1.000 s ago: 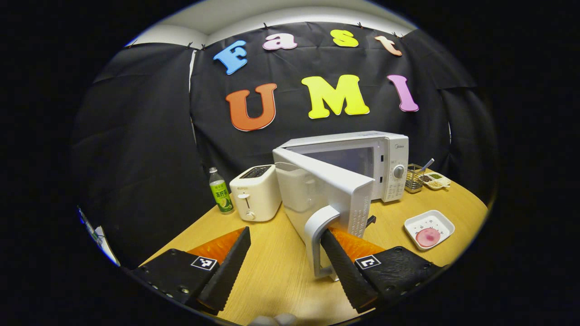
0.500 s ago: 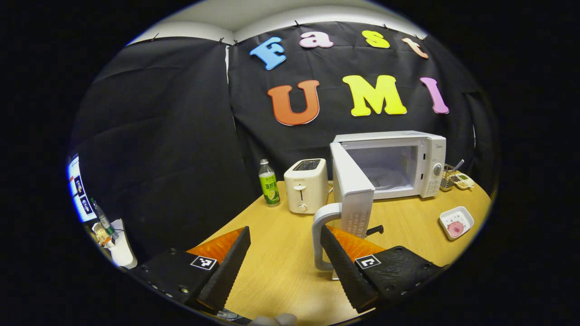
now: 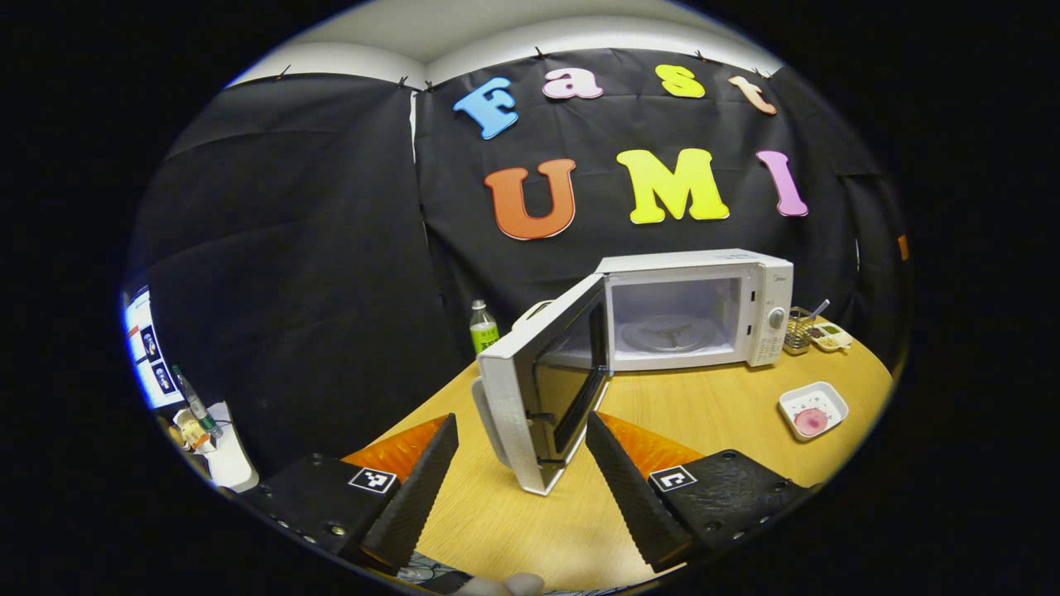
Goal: Open the microwave oven with the left hand, put the food in, and close the microwave oven.
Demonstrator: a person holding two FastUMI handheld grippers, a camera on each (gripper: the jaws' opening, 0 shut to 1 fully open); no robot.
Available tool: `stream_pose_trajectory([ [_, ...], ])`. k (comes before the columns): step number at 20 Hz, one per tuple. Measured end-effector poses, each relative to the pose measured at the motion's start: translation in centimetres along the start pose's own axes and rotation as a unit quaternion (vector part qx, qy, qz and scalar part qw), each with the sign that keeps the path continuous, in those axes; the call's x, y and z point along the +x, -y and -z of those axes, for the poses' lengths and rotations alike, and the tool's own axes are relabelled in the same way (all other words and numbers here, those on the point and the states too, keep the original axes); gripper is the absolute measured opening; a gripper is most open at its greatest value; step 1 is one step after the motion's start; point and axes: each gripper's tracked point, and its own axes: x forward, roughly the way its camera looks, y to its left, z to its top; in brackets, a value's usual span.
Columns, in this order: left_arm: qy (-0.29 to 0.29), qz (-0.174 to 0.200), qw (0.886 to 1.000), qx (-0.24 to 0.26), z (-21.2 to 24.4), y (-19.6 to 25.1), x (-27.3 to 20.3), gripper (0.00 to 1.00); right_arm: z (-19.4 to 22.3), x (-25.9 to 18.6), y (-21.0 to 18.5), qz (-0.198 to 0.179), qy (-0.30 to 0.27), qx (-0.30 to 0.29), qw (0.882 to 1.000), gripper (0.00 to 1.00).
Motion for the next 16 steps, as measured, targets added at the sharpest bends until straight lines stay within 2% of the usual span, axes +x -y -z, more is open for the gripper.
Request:
stream_pose_trajectory([
  [4,0.022,0.029,0.999,0.002,-3.5,4.4,-2.2,0.95,6.5,4.5,1.8,-0.025,-0.081,0.009,0.996,0.99],
  [7,0.033,0.045,0.998,-0.012,-6.1,7.4,-3.6,0.95,11.5,8.3,3.4,-0.035,-0.152,0.029,0.987,0.87],
  [10,0.037,0.050,0.998,0.005,-8.1,9.8,-4.3,0.95,15.6,11.9,4.0,-0.051,-0.207,0.061,0.975,0.77],
  [11,0.037,0.050,0.998,0.009,-8.5,10.3,-4.4,0.95,16.7,13.2,4.0,-0.058,-0.226,0.070,0.970,0.60],
  [12,0.038,0.050,0.998,0.010,-9.0,10.9,-4.6,0.95,17.7,14.2,4.0,-0.064,-0.242,0.083,0.965,0.69],
  [13,0.038,0.051,0.998,0.010,-9.4,11.4,-4.6,0.95,18.4,15.2,4.1,-0.068,-0.254,0.093,0.960,0.54],
  [14,0.038,0.051,0.998,0.011,-9.7,11.9,-4.7,0.88,19.1,15.9,4.3,-0.067,-0.267,0.098,0.956,0.53],
  [15,0.038,0.052,0.998,0.013,-9.9,12.1,-4.8,0.95,19.9,16.4,4.4,-0.066,-0.279,0.104,0.952,0.50],
  [16,0.038,0.050,0.998,0.017,-10.0,12.3,-4.9,0.95,20.4,17.0,4.6,-0.065,-0.289,0.106,0.949,0.60],
])
